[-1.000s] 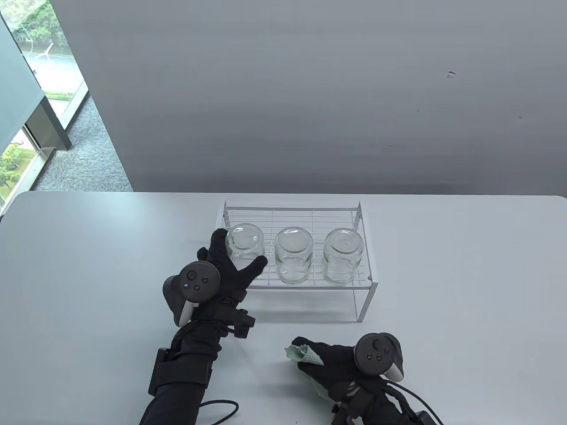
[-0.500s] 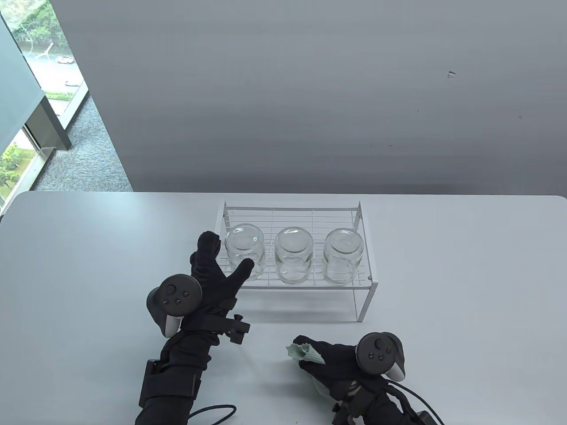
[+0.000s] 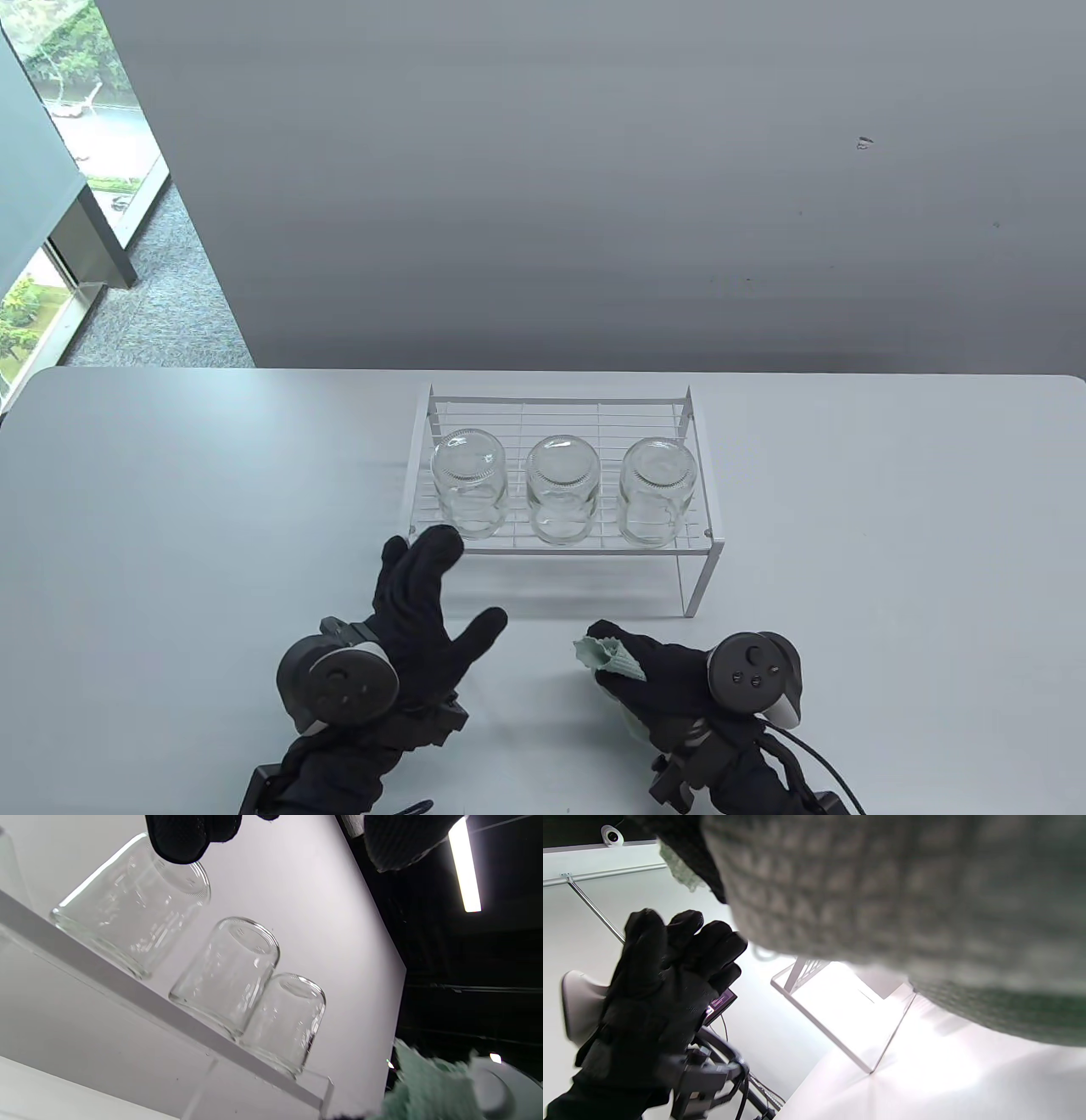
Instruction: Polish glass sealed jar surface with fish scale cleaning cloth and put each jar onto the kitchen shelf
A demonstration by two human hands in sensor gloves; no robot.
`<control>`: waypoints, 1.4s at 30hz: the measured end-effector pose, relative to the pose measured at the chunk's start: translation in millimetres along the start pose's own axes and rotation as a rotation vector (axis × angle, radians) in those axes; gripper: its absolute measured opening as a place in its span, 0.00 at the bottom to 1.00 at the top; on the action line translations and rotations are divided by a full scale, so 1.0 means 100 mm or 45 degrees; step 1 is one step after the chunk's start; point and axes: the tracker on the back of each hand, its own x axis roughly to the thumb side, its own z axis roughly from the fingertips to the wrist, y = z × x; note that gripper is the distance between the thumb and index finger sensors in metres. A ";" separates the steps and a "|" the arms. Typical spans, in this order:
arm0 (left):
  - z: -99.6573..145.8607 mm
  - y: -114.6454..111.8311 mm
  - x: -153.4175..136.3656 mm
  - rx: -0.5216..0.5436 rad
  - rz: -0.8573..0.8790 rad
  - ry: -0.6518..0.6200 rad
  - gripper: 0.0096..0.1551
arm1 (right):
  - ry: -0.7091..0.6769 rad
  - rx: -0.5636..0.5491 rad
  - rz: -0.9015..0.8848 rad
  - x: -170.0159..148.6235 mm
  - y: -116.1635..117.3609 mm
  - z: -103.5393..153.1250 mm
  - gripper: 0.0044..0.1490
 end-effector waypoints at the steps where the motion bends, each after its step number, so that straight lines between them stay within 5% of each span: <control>1: 0.03 -0.06 0.04 -0.042 -0.005 -0.028 0.51 | 0.000 -0.018 0.018 0.00 -0.03 0.01 0.36; 5: 0.17 -0.31 0.07 -0.198 -0.047 -0.078 0.47 | 0.011 -0.102 0.203 0.02 -0.15 0.03 0.35; 10: 0.28 -0.56 0.00 -0.445 -0.024 -0.028 0.47 | 0.041 -0.153 0.712 0.03 -0.11 -0.03 0.34; 13: 0.30 -0.62 -0.01 -0.508 0.004 0.005 0.47 | 0.058 -0.058 0.898 0.01 0.02 -0.10 0.34; 19: 0.30 -0.61 -0.03 -0.524 -0.014 0.015 0.48 | 0.248 0.381 1.109 -0.12 0.43 -0.23 0.36; 25: 0.31 -0.59 -0.03 -0.525 0.006 0.024 0.49 | 0.438 0.637 0.946 -0.30 0.59 -0.17 0.38; 35: 0.33 -0.60 -0.01 -0.555 0.007 0.036 0.50 | 0.641 0.906 0.713 -0.41 0.69 -0.06 0.65; 42: 0.33 -0.60 0.00 -0.582 -0.004 0.044 0.51 | 0.578 0.812 0.666 -0.38 0.53 -0.08 0.67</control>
